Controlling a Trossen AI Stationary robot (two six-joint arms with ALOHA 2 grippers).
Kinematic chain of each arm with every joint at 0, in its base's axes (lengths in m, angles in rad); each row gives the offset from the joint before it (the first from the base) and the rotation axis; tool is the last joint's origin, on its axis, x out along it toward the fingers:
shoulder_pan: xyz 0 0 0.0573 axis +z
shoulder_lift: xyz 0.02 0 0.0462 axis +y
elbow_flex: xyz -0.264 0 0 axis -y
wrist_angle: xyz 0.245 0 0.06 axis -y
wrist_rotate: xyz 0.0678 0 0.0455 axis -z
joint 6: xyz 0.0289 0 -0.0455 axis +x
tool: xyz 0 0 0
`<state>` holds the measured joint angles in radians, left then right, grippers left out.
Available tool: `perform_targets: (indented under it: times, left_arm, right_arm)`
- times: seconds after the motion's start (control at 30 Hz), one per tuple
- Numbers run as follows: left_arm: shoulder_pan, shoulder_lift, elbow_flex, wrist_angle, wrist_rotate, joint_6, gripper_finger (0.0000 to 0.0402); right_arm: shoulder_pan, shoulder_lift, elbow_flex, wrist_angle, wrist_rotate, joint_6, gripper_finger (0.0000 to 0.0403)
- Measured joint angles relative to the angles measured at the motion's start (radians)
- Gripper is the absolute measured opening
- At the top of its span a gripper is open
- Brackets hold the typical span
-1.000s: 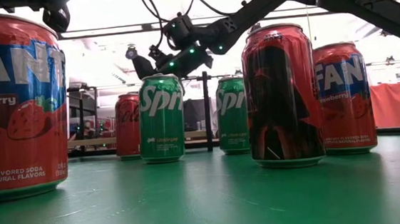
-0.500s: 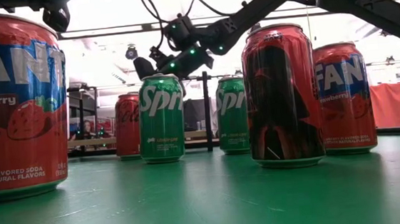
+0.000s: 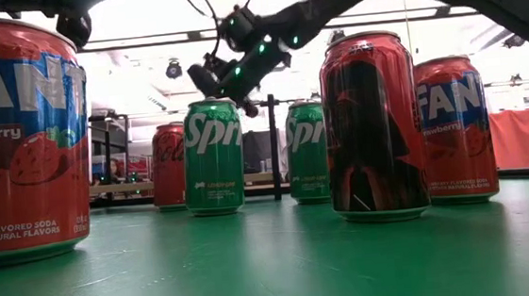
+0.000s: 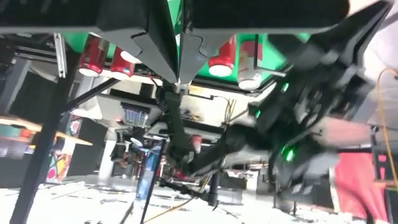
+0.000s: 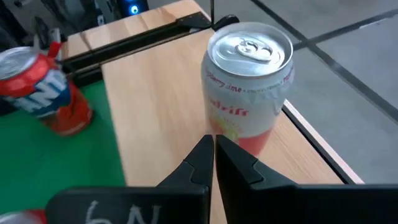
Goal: Place canned beverage on shelf
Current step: Put the pink-white soda can on the shelf
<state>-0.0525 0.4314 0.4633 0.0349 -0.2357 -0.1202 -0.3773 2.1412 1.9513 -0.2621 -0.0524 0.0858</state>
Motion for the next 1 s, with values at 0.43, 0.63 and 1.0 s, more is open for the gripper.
perform_targets:
  times: [0.43,0.63,1.0]
  left_arm:
    - [0.002,0.151,0.030,0.126,-0.001,-0.006,0.0000]
    - [0.011,0.212,0.096,0.112,-0.012,0.081,0.0000]
    - [0.126,0.299,0.230,-0.099,-0.104,0.207,0.0000]
  right_arm:
    - [0.024,-0.211,0.002,-0.254,0.096,-0.166,0.0009]
    - [0.010,-0.264,-0.017,-0.236,0.105,-0.232,0.0009]
    - [-0.033,-0.258,-0.071,-0.141,0.099,-0.275,0.0009]
